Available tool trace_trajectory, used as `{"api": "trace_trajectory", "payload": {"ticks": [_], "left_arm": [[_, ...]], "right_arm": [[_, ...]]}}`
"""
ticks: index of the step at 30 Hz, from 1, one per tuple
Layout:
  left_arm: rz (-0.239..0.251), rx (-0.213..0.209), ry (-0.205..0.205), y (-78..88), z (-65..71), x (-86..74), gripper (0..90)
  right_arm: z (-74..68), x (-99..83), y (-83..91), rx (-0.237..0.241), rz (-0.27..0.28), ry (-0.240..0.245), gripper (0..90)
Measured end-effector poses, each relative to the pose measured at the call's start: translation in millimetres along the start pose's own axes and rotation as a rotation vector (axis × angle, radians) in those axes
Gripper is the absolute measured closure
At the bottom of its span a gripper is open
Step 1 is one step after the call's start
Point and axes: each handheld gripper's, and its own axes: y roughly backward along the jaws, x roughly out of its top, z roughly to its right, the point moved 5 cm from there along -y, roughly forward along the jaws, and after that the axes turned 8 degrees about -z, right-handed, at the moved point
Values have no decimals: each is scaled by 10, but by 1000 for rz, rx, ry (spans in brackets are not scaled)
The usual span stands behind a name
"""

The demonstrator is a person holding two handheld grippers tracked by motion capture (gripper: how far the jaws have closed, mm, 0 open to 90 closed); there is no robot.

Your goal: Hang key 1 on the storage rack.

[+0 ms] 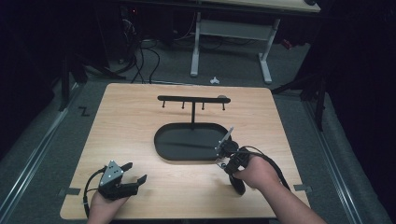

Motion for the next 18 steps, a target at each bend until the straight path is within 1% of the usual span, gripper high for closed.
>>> {"api": "trace_trajectory", "payload": {"ticks": [1,2,3,4,5,7,9,10,11,12,14,16,18], "left_arm": [[-2,0,0,-1,-1,-1,246],[-3,-1,-1,-3,0,-2,246],[-5,-2,-2,-5,4,-2,246],[-5,-2,-2,-5,4,-2,246],[-5,-3,-4,-8,7,-1,246],[-5,-3,-5,-8,8,-1,246],[-5,-3,-5,-9,9,-1,246],[-5,-3,-5,-9,9,-1,246],[-5,-4,-4,-9,9,-2,246],[-5,-4,-4,-9,9,-2,246],[-4,-5,-4,-9,10,-3,247],[-4,-4,-4,-11,10,-4,247],[-4,-5,-4,-12,10,-4,247]], "right_arm": [[2,-4,32,5,6,-16,805],[15,-9,57,1,9,-11,804],[36,-8,109,-2,23,-11,805],[36,-8,109,-2,23,-11,805],[40,-15,167,-3,28,-39,805],[52,-16,185,-6,36,-37,805],[68,-11,256,-8,46,-46,805],[68,-11,256,-8,46,-46,805],[81,0,297,-15,56,-38,804],[81,0,297,-15,56,-38,804],[52,6,354,-6,47,-79,804],[87,33,386,-17,67,-38,804],[84,43,403,-15,73,-46,804]]}}
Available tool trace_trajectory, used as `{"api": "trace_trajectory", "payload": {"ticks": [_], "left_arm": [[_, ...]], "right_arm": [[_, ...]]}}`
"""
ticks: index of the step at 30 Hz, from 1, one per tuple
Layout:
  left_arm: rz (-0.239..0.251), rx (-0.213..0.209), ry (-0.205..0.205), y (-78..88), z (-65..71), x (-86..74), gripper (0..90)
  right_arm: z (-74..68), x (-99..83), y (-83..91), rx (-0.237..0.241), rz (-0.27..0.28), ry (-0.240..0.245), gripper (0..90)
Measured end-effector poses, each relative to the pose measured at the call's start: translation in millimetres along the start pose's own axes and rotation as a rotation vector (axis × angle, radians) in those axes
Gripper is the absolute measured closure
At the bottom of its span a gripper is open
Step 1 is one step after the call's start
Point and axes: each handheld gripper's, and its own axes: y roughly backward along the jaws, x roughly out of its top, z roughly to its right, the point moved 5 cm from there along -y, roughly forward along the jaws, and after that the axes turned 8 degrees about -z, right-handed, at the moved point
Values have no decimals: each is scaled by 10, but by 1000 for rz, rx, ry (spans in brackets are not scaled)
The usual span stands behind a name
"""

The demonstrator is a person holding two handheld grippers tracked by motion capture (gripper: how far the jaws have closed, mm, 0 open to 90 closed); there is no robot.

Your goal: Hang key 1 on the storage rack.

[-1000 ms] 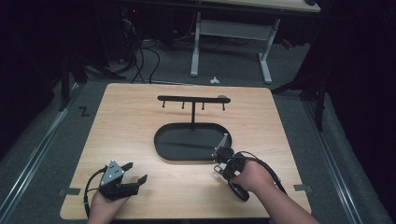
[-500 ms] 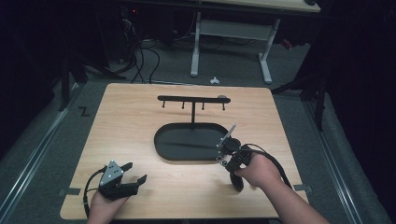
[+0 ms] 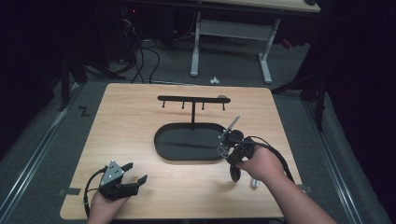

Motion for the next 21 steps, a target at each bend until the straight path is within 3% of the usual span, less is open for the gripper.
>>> {"api": "trace_trajectory", "payload": {"ticks": [21], "left_arm": [[0,-2,0,9,5,-1,247]], "right_arm": [[94,261,216,-16,71,-11,804]]}}
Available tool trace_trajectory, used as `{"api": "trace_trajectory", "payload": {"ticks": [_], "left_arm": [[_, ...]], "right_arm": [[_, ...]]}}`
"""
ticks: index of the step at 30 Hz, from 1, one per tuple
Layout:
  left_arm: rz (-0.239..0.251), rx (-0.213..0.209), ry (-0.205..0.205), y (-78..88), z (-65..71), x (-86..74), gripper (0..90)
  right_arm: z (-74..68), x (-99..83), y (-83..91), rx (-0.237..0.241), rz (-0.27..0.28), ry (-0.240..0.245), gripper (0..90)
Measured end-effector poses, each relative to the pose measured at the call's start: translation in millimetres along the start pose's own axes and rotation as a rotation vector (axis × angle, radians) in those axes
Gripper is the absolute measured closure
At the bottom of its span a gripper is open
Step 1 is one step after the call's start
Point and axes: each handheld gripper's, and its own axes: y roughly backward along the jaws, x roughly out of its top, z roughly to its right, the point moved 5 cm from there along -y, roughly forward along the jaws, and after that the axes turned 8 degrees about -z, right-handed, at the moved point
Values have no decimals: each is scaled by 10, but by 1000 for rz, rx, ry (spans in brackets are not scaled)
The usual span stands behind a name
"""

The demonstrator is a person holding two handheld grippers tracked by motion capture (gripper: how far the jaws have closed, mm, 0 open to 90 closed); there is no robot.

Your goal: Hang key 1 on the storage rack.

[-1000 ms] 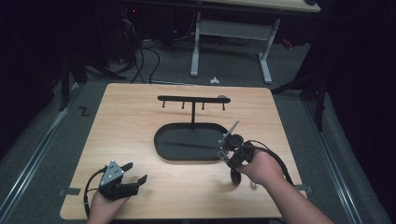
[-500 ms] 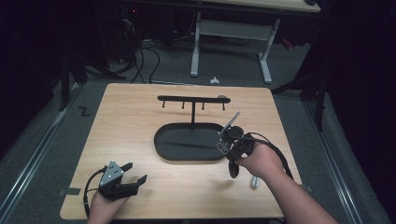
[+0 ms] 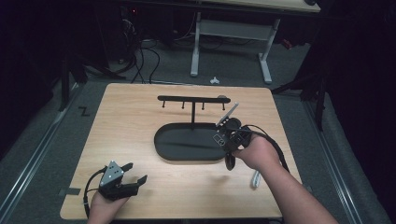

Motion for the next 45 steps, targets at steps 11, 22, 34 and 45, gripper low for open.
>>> {"api": "trace_trajectory", "payload": {"ticks": [11,22,34,45], "left_arm": [[1,4,-3,3,-2,1,247],[5,2,-1,2,-3,-1,247],[1,-1,-4,1,-2,-3,247],[1,-2,-2,2,-4,-7,247]], "right_arm": [[69,197,138,-7,39,-21,804],[158,414,278,-27,90,-28,804],[176,585,400,-28,123,-45,804],[167,756,457,-29,144,-43,804]]}}
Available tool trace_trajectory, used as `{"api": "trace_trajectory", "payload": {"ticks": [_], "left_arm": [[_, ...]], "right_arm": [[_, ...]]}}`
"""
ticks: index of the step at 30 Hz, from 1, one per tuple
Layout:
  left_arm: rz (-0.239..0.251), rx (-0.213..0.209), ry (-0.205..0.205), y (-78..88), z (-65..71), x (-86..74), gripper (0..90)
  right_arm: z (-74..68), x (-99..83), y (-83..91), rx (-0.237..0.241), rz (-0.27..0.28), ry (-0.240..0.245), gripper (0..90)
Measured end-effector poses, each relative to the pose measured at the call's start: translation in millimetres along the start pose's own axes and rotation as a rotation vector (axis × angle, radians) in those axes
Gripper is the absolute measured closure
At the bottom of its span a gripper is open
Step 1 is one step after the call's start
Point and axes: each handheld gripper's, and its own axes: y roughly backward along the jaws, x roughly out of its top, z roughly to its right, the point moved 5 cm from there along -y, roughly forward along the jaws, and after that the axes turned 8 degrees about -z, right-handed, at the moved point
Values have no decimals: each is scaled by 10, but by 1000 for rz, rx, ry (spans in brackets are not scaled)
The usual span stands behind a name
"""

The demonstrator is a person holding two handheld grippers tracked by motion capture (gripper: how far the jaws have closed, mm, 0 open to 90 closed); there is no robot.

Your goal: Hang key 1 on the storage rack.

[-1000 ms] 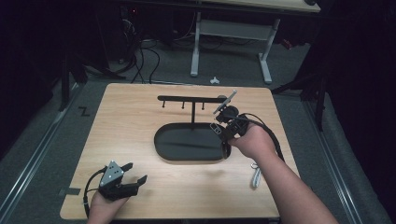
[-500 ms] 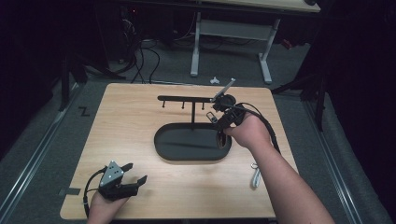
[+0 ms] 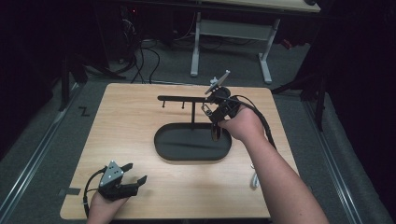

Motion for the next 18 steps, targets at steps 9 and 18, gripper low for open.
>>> {"api": "trace_trajectory", "payload": {"ticks": [9,18], "left_arm": [[-1,-2,2,1,-6,-1,247],[-11,-9,-1,-6,2,-7,247]], "right_arm": [[-3,77,-39,-8,-12,-6,804],[-7,89,-82,-6,-24,-19,804]]}}
